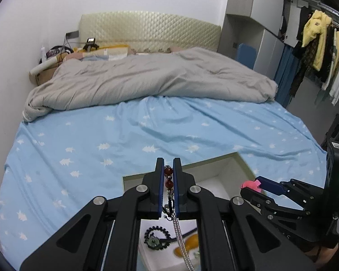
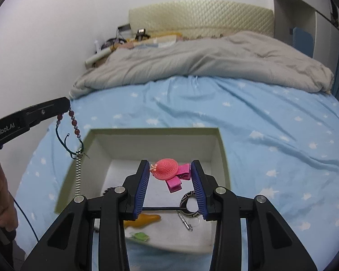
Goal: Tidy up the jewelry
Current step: 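Open the left tool into the box while the right tool releases the pink clip, then withdraw both tools from the box toward the silver bangle, then grasp the hanging ball chain with the left tool while the right tool grasps the bangle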
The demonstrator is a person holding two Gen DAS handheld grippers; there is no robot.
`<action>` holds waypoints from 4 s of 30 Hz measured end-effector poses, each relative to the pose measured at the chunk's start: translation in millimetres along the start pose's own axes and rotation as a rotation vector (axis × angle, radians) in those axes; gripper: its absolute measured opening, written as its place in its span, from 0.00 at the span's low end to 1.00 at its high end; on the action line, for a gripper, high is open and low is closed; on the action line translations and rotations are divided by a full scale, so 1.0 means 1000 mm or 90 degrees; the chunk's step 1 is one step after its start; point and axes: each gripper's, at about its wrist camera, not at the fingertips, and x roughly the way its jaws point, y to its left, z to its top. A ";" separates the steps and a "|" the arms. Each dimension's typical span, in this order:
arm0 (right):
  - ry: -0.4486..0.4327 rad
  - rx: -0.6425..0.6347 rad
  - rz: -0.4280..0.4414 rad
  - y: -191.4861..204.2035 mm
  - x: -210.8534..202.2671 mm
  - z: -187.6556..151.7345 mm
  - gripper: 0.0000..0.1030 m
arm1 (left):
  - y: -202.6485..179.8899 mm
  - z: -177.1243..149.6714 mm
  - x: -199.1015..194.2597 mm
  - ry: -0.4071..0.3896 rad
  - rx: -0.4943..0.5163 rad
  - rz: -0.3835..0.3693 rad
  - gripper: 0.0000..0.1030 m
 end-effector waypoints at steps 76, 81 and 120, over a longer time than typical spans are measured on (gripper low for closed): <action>-0.134 0.033 -0.007 -0.008 -0.181 -0.180 0.52 | -0.033 -0.172 -0.131 0.002 -0.111 -0.025 0.72; -0.115 0.016 -0.001 -0.006 -0.154 -0.194 0.67 | -0.028 -0.182 -0.106 0.023 -0.117 -0.028 0.68; 0.021 -0.025 -0.052 -0.012 -0.012 -0.206 0.64 | -0.016 -0.190 0.032 0.109 -0.132 0.017 0.26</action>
